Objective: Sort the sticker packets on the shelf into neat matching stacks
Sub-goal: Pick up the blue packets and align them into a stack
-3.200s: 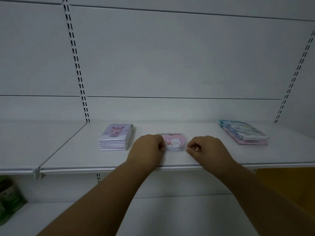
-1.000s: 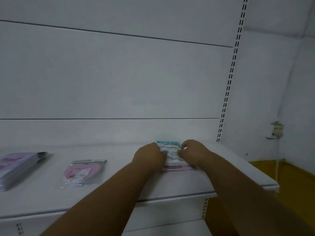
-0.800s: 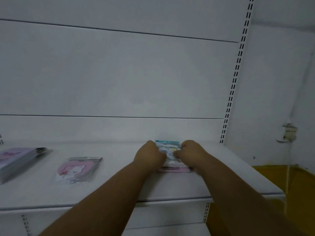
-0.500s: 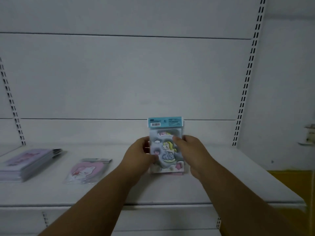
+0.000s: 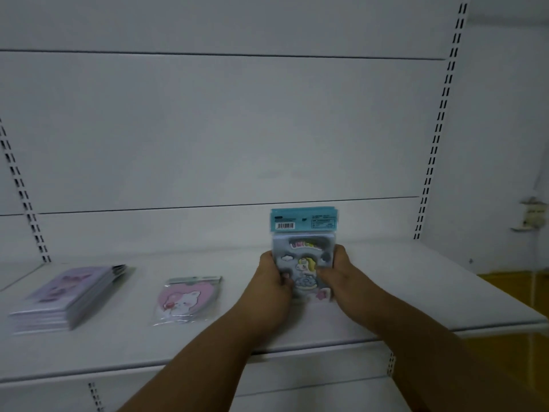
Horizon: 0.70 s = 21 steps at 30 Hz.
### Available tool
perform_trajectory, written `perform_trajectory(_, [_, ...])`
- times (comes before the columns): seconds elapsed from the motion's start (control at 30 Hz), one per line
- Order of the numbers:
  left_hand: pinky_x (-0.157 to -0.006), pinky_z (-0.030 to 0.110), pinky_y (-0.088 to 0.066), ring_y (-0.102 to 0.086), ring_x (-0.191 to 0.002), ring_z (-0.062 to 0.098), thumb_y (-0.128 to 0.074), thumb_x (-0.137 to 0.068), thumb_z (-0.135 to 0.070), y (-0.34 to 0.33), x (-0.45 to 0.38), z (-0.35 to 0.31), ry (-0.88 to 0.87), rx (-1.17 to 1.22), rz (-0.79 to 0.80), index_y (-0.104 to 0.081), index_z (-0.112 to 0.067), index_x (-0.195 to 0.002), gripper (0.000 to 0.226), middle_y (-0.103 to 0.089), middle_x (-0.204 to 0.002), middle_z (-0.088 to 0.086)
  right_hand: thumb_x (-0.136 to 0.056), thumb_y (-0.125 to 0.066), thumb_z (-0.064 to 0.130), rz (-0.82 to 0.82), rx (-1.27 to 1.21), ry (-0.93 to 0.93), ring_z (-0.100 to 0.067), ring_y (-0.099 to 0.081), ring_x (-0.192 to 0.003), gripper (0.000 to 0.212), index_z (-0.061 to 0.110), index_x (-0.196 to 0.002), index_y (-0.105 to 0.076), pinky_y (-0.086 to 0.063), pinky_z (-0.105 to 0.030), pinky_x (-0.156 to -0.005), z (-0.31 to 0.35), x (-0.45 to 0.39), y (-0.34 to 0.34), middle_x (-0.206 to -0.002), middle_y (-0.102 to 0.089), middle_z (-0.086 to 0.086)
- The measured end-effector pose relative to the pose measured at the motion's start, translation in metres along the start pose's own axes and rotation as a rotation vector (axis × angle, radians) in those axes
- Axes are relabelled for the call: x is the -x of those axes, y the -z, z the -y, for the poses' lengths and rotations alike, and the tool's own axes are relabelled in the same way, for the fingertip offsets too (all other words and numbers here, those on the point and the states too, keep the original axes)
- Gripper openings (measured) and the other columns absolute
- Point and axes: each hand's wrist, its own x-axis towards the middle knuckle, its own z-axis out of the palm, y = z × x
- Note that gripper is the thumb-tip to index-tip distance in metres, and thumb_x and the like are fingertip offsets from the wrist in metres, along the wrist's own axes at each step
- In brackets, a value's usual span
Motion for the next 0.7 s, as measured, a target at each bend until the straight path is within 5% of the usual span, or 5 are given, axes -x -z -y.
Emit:
perform_trajectory(0.1, [-0.073, 0.007, -0.052, -0.062, -0.101, 0.006, -0.055, -0.094, -0.013, 0.004, -0.001, -0.003, 0.003, -0.064, 0.033, -0.042, -0.015, -0.125, 0.033, -0.059, -0.120, -0.001, -0.099, -0.048, 0.024, 0.039, 0.120, 0.018, -0.010, -0.066, -0.098, 0.031, 0.024, -0.129, -0.040, -0.055, -0.016, -0.068, 0.002, 0.003, 0.010, -0.121, -0.063, 0.000])
perform_trajectory(0.27, [-0.090, 0.040, -0.057, -0.064, -0.108, 0.018, -0.061, -0.081, -0.024, 0.008, 0.000, -0.006, 0.056, -0.177, 0.028, -0.045, -0.021, -0.118, 0.041, -0.061, -0.121, 0.003, -0.095, -0.055, 0.032, 0.022, 0.335, 0.072, -0.014, -0.069, -0.095, 0.024, 0.024, -0.117, -0.058, -0.058, -0.035, -0.085, -0.009, 0.005, 0.021, -0.107, -0.071, 0.006])
perform_trajectory(0.47, [-0.074, 0.016, -0.049, -0.063, -0.107, 0.014, -0.061, -0.092, -0.018, 0.011, 0.004, -0.022, 0.133, -0.241, -0.005, -0.050, -0.016, -0.123, 0.034, -0.063, -0.122, -0.001, -0.091, -0.062, 0.034, -0.040, 0.320, 0.125, -0.012, -0.071, -0.087, 0.021, 0.021, -0.106, -0.067, -0.058, -0.037, -0.083, -0.014, -0.005, 0.026, -0.099, -0.075, 0.003])
perform_trajectory(0.7, [-0.081, 0.033, -0.057, -0.067, -0.087, 0.018, -0.065, -0.088, -0.031, 0.023, -0.003, -0.028, 0.315, -0.328, -0.012, -0.070, -0.012, -0.101, 0.024, -0.072, -0.099, 0.004, -0.086, -0.065, 0.042, 0.002, 0.321, -0.085, -0.020, -0.067, -0.073, 0.037, 0.006, -0.084, -0.074, -0.047, -0.027, -0.065, -0.001, -0.013, 0.026, -0.083, -0.074, -0.009])
